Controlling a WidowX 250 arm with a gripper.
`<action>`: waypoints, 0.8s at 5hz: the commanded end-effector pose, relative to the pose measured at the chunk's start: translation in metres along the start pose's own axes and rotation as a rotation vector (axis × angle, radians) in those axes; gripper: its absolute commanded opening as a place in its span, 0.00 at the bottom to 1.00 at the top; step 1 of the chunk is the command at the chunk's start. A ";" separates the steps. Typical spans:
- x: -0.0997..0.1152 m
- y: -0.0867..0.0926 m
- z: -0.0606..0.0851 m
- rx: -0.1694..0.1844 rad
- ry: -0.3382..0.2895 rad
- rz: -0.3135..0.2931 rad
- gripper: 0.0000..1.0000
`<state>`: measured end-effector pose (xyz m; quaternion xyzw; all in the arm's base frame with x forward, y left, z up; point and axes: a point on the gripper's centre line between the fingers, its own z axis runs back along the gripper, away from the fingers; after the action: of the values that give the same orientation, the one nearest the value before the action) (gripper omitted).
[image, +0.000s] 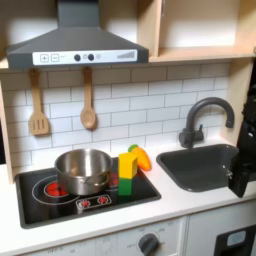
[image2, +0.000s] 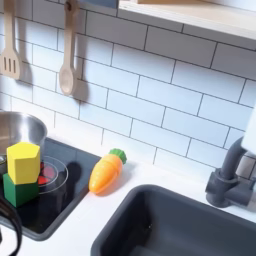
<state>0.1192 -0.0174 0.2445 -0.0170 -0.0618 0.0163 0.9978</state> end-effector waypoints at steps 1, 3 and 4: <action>0.000 0.000 0.000 0.000 0.002 0.000 1.00; 0.002 0.003 -0.015 0.035 0.032 0.028 1.00; 0.008 0.006 -0.026 0.049 0.042 0.065 1.00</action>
<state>0.1297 -0.0124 0.2201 0.0040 -0.0403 0.0460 0.9981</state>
